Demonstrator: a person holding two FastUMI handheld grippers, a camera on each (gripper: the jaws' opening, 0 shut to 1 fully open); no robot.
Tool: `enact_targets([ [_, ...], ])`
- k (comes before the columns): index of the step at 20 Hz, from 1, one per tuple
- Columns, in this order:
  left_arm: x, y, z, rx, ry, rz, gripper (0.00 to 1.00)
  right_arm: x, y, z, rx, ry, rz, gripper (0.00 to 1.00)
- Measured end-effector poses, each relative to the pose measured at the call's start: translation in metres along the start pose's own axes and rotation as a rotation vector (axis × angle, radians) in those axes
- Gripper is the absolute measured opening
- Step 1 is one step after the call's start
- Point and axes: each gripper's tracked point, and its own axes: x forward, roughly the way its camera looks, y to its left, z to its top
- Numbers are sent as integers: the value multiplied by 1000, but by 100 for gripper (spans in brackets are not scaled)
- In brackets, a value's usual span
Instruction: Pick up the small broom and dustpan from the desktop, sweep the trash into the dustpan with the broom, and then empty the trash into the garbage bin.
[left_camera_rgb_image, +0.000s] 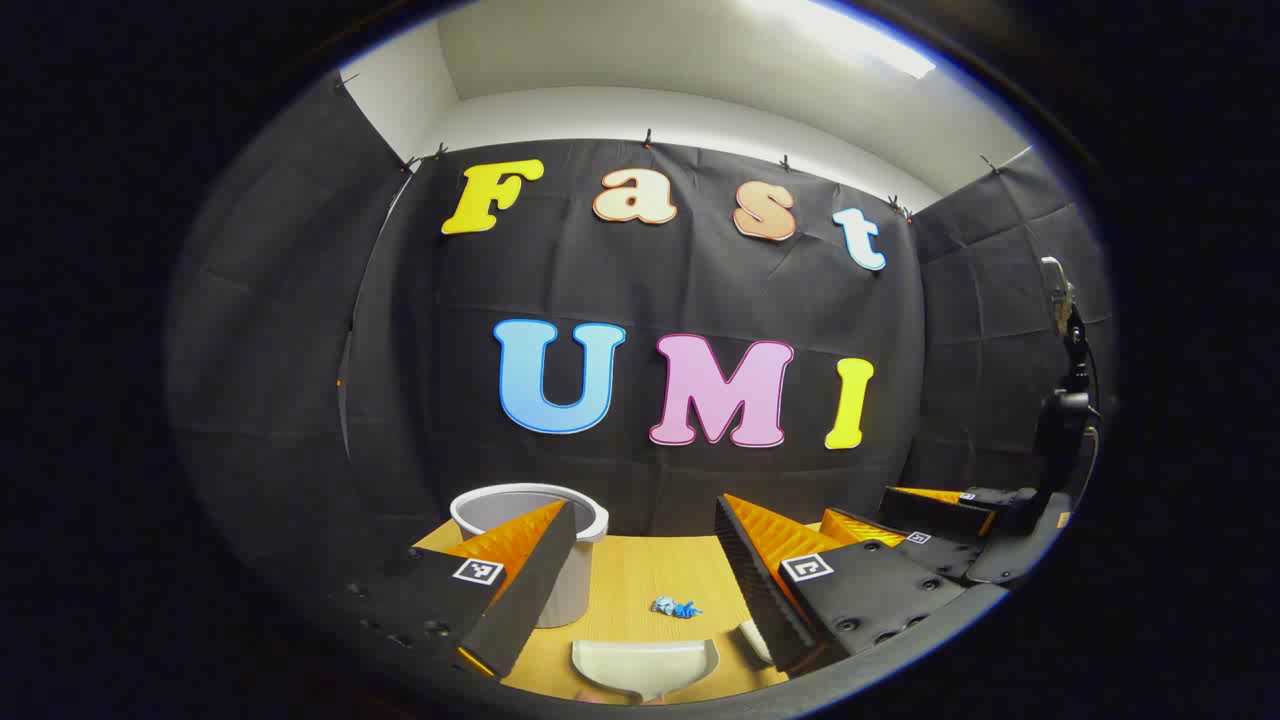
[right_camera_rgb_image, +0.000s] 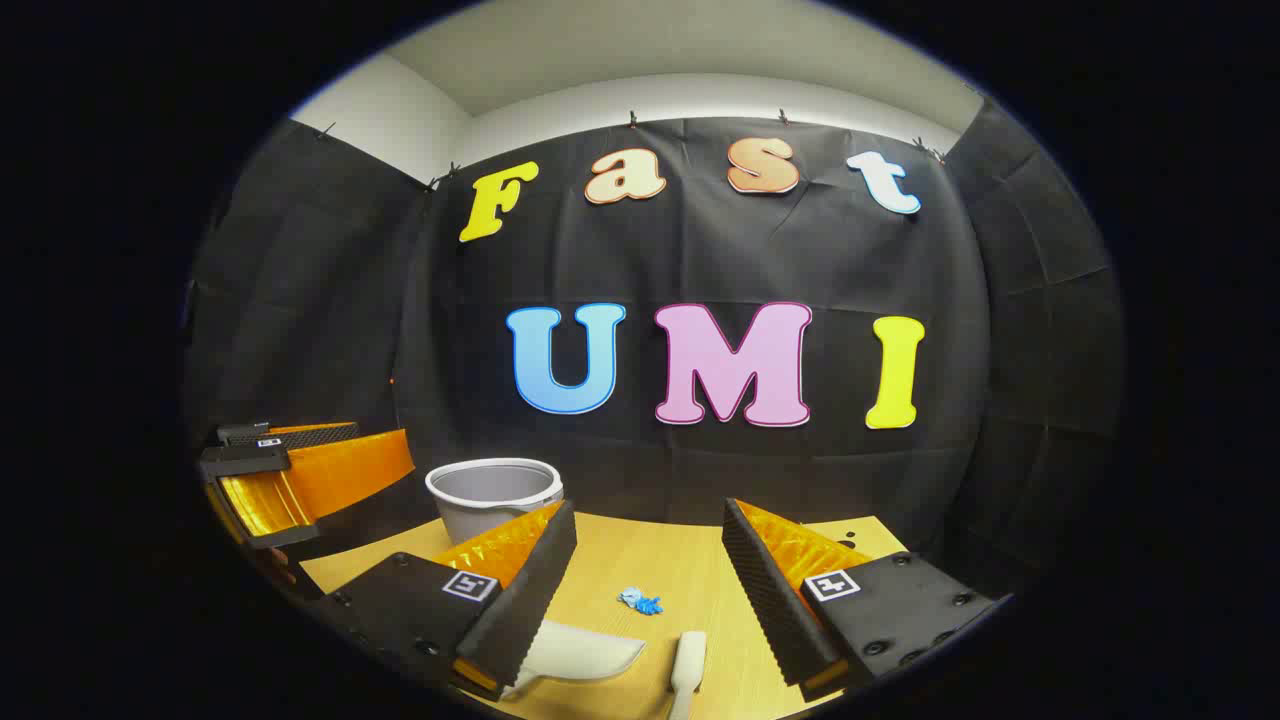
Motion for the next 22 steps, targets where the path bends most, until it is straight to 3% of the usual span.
enact_targets([
  [7,-1,-18,-4,-4,-5,-47,83,-21,-29,13,-4,-47,-85,95],
  [8,-1,-20,-3,-3,-4,-55,83,-24,-34,12,-3,-46,-98,88],
  [9,0,-23,-5,-2,-3,-62,83,-29,-38,13,2,-47,-111,87],
  [10,0,-25,-6,-2,-1,-67,83,-31,-41,13,5,-48,-122,95],
  [12,0,-31,-9,-16,11,-82,83,-36,-45,13,3,-47,-133,95],
  [14,-4,-32,-13,-33,7,-77,83,-41,-41,13,0,-47,-115,95],
  [17,-4,-21,-20,-5,9,-13,83,-46,-31,15,-17,-47,-81,95],
  [21,-4,-17,-27,-33,44,0,83,-45,-26,21,-57,-55,-62,95],
  [22,-3,-17,-29,-36,56,-2,83,-43,-26,23,-56,-56,-60,88],
])
